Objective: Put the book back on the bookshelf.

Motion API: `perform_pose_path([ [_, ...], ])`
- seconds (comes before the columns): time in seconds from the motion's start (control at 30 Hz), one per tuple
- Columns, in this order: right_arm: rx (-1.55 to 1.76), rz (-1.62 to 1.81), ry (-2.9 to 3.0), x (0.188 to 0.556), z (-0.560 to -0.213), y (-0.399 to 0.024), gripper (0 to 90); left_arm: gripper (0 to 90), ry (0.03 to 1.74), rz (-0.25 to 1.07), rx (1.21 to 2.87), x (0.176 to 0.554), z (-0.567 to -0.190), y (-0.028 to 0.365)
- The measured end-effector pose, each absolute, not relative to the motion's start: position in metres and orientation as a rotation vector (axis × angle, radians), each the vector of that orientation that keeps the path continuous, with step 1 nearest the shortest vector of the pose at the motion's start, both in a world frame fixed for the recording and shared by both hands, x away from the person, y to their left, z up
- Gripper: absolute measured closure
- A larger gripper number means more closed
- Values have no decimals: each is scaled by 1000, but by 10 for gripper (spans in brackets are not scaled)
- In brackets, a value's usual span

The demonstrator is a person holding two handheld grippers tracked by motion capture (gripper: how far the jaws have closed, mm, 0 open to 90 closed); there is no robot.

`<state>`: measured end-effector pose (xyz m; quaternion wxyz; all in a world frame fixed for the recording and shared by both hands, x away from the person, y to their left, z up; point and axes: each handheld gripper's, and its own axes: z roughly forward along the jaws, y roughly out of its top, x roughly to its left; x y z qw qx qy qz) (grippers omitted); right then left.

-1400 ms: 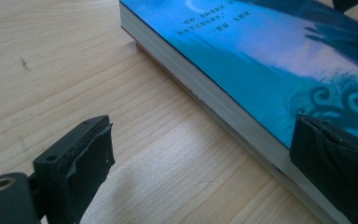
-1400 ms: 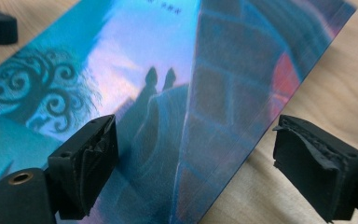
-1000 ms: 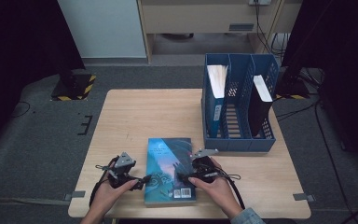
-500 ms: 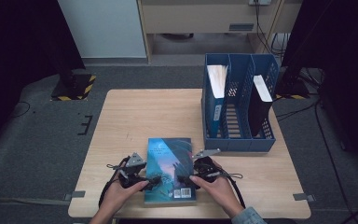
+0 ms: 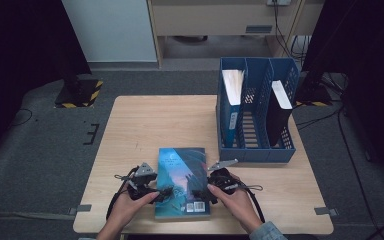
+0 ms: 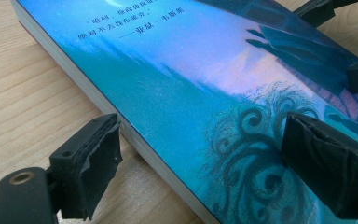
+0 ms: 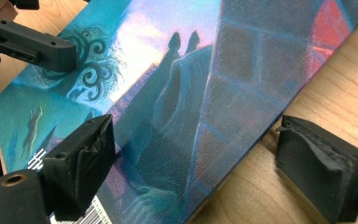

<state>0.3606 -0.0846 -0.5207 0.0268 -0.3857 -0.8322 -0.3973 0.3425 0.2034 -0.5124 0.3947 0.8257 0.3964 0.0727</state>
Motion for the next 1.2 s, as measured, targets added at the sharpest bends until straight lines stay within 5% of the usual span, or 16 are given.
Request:
perform_pose_path([
  [1.2, -1089, -1278, -2516, 355, -529, -78, 96, 111, 1046, 177, 2095, 346, -512, 211],
])
